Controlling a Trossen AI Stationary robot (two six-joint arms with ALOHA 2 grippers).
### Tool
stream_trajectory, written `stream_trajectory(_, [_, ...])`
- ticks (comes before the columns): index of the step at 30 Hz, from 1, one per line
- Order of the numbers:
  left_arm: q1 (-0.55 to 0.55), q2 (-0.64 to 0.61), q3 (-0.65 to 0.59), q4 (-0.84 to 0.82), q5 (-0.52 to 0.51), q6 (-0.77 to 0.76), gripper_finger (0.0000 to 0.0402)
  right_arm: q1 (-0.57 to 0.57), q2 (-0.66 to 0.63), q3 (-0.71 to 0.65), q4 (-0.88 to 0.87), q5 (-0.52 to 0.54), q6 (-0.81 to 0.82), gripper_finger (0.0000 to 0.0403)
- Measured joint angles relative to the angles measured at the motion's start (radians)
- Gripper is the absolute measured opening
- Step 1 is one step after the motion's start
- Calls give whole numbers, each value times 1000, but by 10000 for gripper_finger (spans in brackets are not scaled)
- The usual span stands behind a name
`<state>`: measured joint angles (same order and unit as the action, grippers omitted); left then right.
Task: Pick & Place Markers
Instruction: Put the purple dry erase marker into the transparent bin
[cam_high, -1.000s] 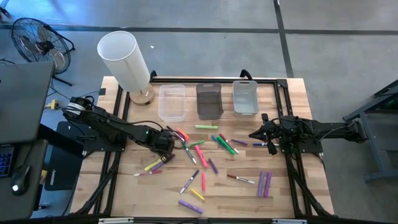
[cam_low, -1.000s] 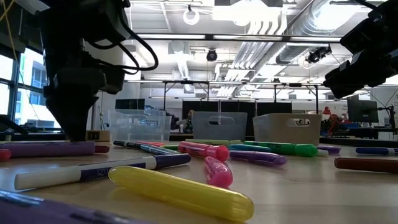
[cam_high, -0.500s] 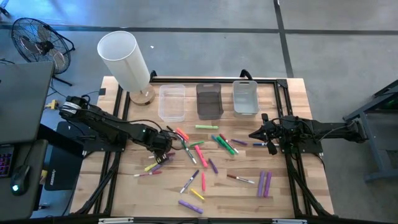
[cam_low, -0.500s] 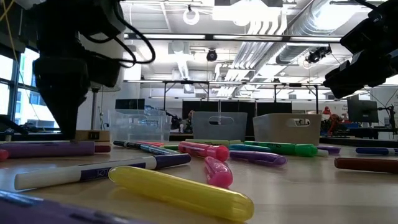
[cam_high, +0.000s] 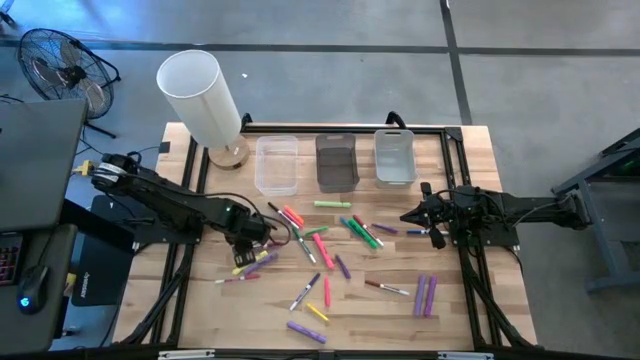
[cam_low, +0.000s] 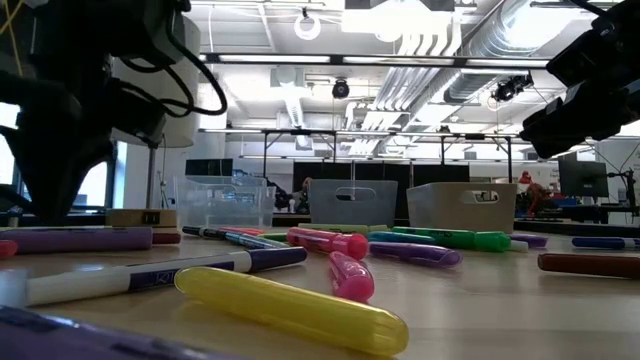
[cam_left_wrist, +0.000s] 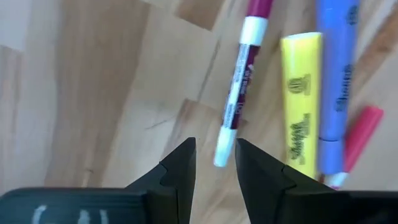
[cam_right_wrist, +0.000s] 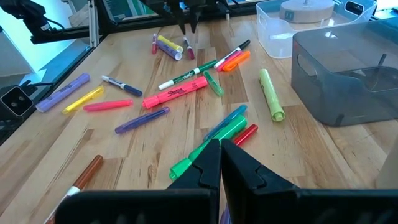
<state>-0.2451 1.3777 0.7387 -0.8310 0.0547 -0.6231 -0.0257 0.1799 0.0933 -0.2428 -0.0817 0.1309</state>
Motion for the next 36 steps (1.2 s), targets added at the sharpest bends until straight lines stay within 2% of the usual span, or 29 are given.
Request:
stream_trajectory(7, [0,2,0,20,-38,-1,108,0,5,0,-1,0,0,2])
stream_trajectory(30, [0,2,0,78,-8,14,108,0,6,0,-1,0,0,2])
stream_trajectory(36, [-53,2,0,81,-28,2,108,0,6,0,-1,0,0,2])
